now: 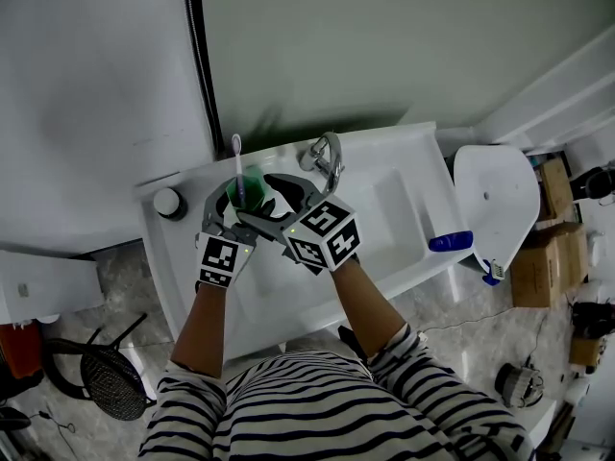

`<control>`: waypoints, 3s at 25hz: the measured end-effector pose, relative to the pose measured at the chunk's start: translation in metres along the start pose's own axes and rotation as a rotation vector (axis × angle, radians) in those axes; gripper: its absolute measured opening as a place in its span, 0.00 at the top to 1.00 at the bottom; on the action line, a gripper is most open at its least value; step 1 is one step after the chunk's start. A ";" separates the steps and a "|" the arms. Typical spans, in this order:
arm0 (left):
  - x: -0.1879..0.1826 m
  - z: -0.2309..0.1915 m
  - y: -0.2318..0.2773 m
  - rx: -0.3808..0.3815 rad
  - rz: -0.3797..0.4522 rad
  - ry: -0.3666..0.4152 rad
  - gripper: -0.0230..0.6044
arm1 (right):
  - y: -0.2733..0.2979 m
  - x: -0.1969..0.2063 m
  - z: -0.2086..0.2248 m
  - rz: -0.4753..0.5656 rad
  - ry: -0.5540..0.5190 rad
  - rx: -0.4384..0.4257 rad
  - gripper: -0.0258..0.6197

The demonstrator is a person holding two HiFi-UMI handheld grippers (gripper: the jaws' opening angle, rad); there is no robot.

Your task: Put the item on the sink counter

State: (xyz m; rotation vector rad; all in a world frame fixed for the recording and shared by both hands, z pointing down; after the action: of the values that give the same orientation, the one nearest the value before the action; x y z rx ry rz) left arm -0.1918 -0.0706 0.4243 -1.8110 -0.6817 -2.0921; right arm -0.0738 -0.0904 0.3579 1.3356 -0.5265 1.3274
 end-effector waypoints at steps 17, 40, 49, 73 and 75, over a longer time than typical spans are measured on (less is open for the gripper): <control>-0.010 0.014 -0.003 0.169 0.046 0.005 0.46 | -0.003 0.003 -0.003 -0.033 -0.037 -0.018 0.48; 0.020 -0.009 -0.009 0.104 -0.053 -0.004 0.39 | 0.004 0.019 0.036 0.058 -0.007 0.328 0.49; 0.034 -0.019 -0.012 0.104 -0.052 -0.033 0.63 | 0.028 0.053 0.065 0.086 -0.001 0.502 0.49; 0.051 -0.025 0.002 0.126 0.001 -0.103 0.95 | 0.054 0.112 0.124 0.114 0.028 0.666 0.49; 0.051 -0.025 0.002 0.126 0.002 -0.103 0.95 | 0.053 0.113 0.125 0.125 0.039 0.669 0.49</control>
State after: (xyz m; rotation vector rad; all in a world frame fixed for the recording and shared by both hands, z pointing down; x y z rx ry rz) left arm -0.2205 -0.0816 0.4719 -1.8578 -0.8182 -1.9187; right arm -0.0424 -0.1731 0.5108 1.8287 -0.1313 1.7134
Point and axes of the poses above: the fingertips, and each gripper's own axes: y forward along the fingers, z to its right, x out of its underside, the point moved 10 cm from there along -y, backward along the fingers, and after that the axes turned 5 degrees about -x, right-handed, at the moved point
